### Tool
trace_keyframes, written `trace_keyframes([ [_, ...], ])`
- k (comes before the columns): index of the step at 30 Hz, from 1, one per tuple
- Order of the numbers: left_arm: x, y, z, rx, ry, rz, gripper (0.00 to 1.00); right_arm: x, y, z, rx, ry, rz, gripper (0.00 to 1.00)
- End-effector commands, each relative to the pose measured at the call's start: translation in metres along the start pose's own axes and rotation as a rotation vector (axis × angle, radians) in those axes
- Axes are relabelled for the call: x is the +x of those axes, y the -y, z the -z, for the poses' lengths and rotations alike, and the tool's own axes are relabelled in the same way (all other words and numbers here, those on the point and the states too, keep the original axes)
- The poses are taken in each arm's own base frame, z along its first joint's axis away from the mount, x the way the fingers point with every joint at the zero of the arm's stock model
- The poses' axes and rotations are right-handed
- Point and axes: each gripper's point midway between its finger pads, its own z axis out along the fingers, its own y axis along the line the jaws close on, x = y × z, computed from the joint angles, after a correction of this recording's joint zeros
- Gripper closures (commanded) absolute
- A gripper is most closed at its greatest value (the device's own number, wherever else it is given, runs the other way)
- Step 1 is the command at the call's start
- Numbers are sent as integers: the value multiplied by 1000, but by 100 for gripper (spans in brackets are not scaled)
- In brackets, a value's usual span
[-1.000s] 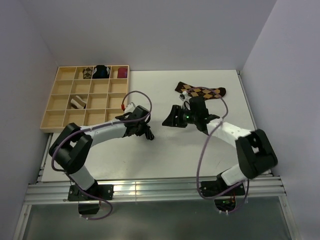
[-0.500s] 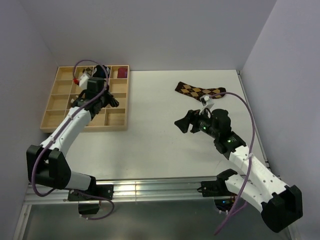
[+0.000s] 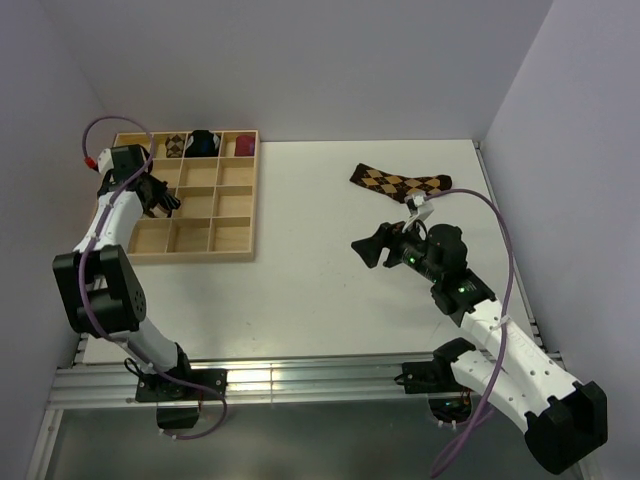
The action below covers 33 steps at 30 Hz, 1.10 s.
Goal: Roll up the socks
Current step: Place the sock in the storage box.
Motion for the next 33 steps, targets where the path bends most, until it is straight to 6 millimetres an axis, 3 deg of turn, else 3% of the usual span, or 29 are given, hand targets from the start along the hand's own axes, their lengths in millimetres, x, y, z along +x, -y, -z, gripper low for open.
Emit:
trace_keyframes([
  [1, -16, 13, -12, 60, 11, -18, 100, -7, 3, -2, 10, 35, 32, 17],
  [8, 9, 18, -44, 98, -64, 18, 100, -1, 6, -6, 16, 13, 31, 17],
  [19, 26, 38, -75, 156, -111, 63, 100, 5, 10, -10, 22, -9, 30, 17],
  [29, 78, 40, -93, 127, -226, 43, 100, 9, 14, -12, 37, -25, 26, 17],
  [33, 89, 37, -100, 88, -260, 28, 100, 9, 15, -12, 41, -24, 29, 17],
])
